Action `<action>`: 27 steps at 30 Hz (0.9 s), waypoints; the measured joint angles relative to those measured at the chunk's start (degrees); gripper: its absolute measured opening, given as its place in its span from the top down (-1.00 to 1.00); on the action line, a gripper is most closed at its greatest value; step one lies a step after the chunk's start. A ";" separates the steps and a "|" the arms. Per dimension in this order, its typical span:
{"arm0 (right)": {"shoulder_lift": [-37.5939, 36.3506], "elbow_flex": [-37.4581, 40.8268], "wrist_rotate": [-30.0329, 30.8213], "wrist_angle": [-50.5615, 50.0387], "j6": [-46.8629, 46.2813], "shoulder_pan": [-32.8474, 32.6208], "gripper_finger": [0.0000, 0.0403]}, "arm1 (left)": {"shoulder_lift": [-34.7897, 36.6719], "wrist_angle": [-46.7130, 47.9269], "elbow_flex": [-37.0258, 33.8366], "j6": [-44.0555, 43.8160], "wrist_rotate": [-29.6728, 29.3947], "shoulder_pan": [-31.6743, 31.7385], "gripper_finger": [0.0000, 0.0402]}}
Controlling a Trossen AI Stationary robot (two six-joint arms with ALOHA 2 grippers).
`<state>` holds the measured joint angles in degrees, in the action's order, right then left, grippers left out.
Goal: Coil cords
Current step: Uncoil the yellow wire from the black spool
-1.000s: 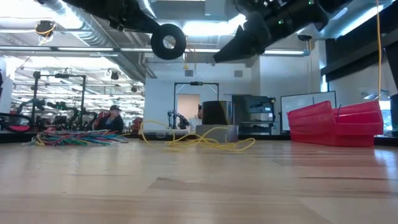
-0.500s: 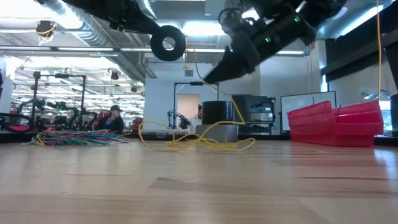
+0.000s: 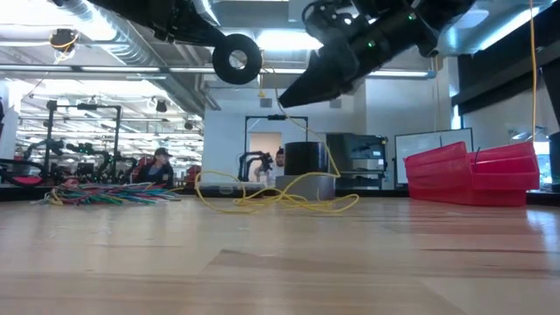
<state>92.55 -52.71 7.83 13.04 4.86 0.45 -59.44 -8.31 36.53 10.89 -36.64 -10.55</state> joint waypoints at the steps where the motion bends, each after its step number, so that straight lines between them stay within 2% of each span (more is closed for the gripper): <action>1: 0.00 0.00 -0.67 -0.43 0.11 -0.02 0.25 | 0.01 -0.12 0.00 0.01 0.00 0.00 1.00; 4: -0.53 0.01 -3.88 -3.67 2.39 -0.04 0.25 | 0.04 0.87 0.00 0.00 0.00 0.00 1.00; 8: -2.71 0.07 -4.74 -5.91 3.13 -0.09 0.25 | 0.04 1.29 0.00 -0.01 -0.02 0.00 1.00; 14: -1.45 0.02 -9.53 3.61 2.97 -0.11 0.25 | 0.04 1.22 0.00 -0.01 -0.01 0.11 1.00; 16: 0.29 0.02 -9.32 6.41 2.97 -0.11 0.25 | 0.04 1.39 0.00 -0.15 0.00 0.11 1.00; 21: 2.77 0.04 -3.28 8.05 3.35 -0.09 0.26 | 0.04 1.48 0.00 -0.34 0.00 0.11 1.00; 24: 2.80 0.04 -2.79 7.93 5.30 -0.07 0.39 | 0.04 1.85 0.00 -0.18 0.00 0.11 1.00; 27: 1.91 0.04 -2.80 7.52 6.16 -0.09 0.66 | 0.04 1.85 0.00 -0.10 0.00 0.09 1.00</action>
<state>94.46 -52.66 5.02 20.56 11.02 0.36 -59.40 -6.46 36.53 10.79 -36.64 -10.46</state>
